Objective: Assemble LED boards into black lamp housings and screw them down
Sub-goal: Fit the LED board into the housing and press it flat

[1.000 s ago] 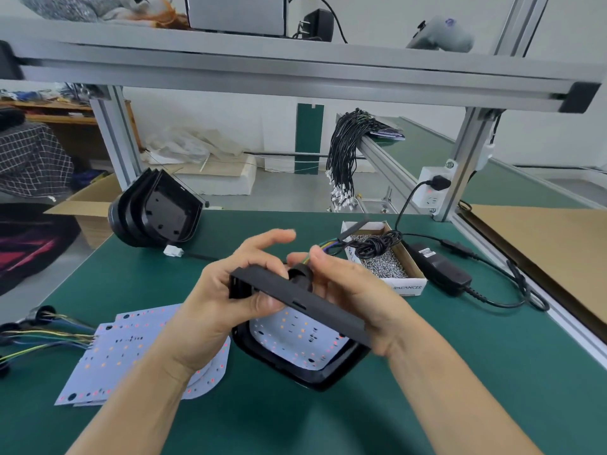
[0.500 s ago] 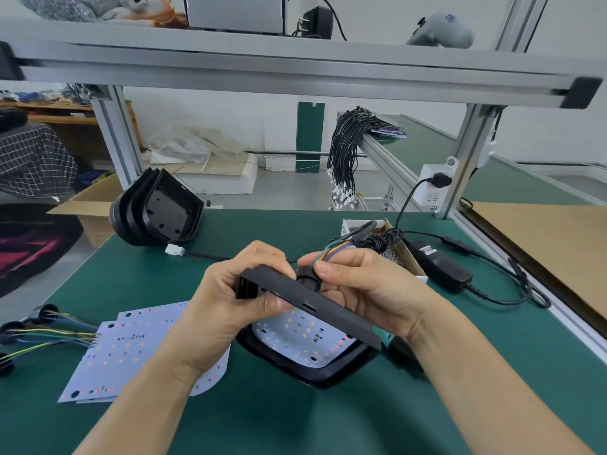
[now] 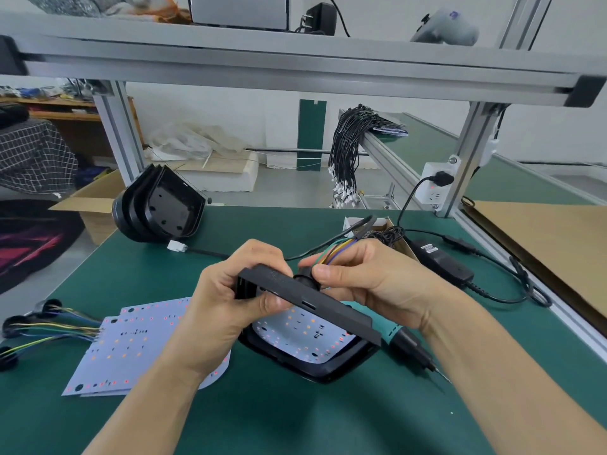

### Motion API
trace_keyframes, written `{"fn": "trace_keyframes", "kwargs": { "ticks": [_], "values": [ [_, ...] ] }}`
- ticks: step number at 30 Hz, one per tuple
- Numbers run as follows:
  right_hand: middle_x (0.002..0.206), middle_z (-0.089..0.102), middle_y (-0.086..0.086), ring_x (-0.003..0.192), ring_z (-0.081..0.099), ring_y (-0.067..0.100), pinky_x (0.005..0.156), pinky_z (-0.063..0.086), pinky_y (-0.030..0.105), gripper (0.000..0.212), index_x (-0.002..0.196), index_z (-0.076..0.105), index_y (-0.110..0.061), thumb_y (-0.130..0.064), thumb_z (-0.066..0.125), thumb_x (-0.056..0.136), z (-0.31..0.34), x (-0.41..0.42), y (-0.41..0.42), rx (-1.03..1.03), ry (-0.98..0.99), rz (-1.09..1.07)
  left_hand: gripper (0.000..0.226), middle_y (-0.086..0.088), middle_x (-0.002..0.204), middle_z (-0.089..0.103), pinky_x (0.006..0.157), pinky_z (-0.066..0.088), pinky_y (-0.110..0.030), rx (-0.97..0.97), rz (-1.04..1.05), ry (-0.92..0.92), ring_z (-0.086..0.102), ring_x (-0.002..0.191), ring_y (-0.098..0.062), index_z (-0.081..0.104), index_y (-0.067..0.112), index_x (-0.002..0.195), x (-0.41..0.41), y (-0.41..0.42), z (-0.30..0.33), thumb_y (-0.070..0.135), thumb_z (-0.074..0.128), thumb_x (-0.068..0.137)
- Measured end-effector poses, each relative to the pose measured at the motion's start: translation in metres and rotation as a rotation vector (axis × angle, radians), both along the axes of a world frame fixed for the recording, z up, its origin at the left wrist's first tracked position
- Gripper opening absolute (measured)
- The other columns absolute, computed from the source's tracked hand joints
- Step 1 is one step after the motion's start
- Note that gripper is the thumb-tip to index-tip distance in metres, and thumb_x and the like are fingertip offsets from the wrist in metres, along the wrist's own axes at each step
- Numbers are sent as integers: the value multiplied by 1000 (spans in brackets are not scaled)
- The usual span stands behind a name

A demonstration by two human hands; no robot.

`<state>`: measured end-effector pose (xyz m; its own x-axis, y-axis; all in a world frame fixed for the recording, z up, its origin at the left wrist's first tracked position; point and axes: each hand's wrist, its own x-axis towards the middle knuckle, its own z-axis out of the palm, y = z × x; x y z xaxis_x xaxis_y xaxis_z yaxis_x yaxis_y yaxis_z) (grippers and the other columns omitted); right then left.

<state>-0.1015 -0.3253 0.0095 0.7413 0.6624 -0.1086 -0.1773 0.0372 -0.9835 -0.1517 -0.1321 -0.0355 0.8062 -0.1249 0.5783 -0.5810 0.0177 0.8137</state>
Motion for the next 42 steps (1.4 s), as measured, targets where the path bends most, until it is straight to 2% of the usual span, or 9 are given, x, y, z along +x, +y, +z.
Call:
{"fn": "trace_keyframes", "kwargs": {
  "ticks": [5, 9, 13, 17, 20, 26, 34, 38, 42],
  "values": [
    [72, 72, -6, 66, 66, 3, 64, 51, 14, 15, 78, 79, -20, -17, 73, 64, -2, -12, 1, 49, -89, -61, 24, 4, 84, 53, 70, 37, -17, 31, -16, -6, 45, 76, -19, 66, 20, 81, 0, -2, 2, 40, 78, 74],
    [70, 70, -6, 60, 62, 4, 57, 49, 13, 14, 74, 78, -22, -19, 73, 62, -2, -17, 6, 59, -2, -66, 28, 3, 85, 54, 71, 38, -18, -4, 31, -30, 47, 77, -19, 65, 18, 80, -1, -3, -1, 41, 78, 73],
    [76, 71, -2, 65, 63, 8, 64, 52, 17, 20, 82, 78, -19, -24, 74, 63, -4, -17, 11, 50, 128, -47, 27, 4, 89, 56, 74, 41, -20, -60, 19, -19, 51, 80, -17, 66, 17, 82, -2, -1, -4, 38, 79, 73],
    [64, 68, -5, 50, 59, 2, 49, 46, 14, 18, 81, 75, -14, -26, 67, 70, -1, -17, 12, 105, 147, -15, 29, 0, 88, 56, 73, 40, -21, -39, -64, 62, 49, 81, -21, 68, 16, 81, 0, 8, -4, 40, 82, 70],
    [66, 70, -1, 54, 63, 6, 55, 51, 15, 12, 78, 76, -13, -16, 68, 70, 6, -6, 12, 76, 82, 4, 40, -2, 82, 62, 72, 42, -29, -136, -43, 189, 51, 79, -23, 71, 17, 78, 4, 10, -7, 47, 88, 58],
    [68, 72, 2, 61, 68, 8, 61, 54, 17, 21, 89, 73, -10, -13, 68, 68, 4, 1, 12, 40, 110, 10, 48, -1, 72, 66, 66, 47, -25, -261, -3, 241, 58, 68, -19, 73, 15, 70, 14, 8, -10, 47, 93, 41],
    [83, 75, 4, 73, 70, 10, 66, 54, 17, 16, 88, 76, -9, -9, 68, 74, 4, -6, 0, 40, -10, -33, 41, -1, 65, 58, 62, 42, -21, -117, -124, 209, 50, 62, -18, 69, 11, 68, 15, 4, 4, 45, 88, 55],
    [85, 75, 3, 77, 70, 10, 69, 54, 17, 14, 90, 75, -11, -9, 68, 78, 2, -11, 2, 21, -63, -102, 40, -3, 68, 59, 63, 42, -23, -128, -69, 181, 50, 65, -22, 70, 12, 69, 15, 1, 2, 45, 88, 56],
    [75, 74, 0, 64, 67, 5, 55, 49, 13, 11, 91, 73, -11, -6, 66, 85, 0, -16, 6, 37, -42, -138, 38, -2, 73, 62, 66, 44, -24, -162, 22, 144, 51, 71, -21, 70, 14, 70, 15, -1, -1, 45, 87, 56]
  ]
}}
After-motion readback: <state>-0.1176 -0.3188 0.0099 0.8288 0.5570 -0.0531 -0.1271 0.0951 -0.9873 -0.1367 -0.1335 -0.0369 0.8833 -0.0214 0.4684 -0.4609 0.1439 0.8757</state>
